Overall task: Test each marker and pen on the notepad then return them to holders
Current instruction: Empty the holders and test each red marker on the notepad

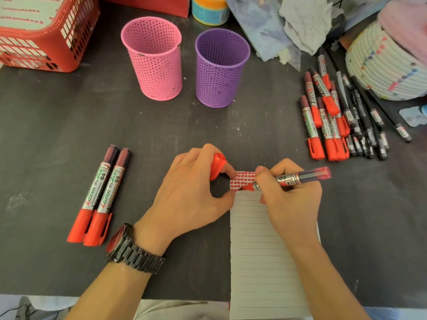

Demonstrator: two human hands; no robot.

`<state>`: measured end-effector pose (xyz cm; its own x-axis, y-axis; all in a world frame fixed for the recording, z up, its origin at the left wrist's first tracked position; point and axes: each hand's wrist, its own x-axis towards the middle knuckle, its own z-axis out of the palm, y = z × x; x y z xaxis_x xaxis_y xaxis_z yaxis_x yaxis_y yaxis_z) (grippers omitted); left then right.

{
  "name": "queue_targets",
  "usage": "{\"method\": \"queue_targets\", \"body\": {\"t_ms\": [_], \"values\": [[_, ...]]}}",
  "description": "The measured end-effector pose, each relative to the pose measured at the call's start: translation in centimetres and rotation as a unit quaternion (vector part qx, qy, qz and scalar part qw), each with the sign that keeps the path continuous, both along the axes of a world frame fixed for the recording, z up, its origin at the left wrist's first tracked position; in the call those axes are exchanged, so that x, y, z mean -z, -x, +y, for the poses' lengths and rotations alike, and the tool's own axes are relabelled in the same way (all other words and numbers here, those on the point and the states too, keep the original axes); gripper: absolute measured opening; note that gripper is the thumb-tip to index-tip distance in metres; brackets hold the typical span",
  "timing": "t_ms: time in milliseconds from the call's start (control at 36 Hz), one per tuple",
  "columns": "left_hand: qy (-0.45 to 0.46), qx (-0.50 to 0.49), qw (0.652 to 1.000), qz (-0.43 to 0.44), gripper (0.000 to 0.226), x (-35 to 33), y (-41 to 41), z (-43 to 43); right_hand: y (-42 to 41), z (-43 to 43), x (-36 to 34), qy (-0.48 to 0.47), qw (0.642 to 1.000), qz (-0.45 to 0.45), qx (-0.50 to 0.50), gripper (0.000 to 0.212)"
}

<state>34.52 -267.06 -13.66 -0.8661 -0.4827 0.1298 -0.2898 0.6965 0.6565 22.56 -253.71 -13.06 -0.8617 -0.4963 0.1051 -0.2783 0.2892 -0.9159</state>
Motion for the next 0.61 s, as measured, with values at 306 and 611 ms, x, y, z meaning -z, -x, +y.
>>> {"method": "queue_targets", "body": {"t_ms": [306, 611], "values": [[-0.001, -0.001, 1.0, 0.0, 0.042, 0.1, 0.0, -0.1, 0.1, 0.2, 0.1, 0.038, 0.999, -0.013, 0.0, 0.033], [0.001, -0.007, 1.0, -0.011, 0.042, -0.1, -0.1, 0.0, 0.9, 0.4, -1.2, 0.136, 0.982, -0.133, 0.011, 0.038]]}}
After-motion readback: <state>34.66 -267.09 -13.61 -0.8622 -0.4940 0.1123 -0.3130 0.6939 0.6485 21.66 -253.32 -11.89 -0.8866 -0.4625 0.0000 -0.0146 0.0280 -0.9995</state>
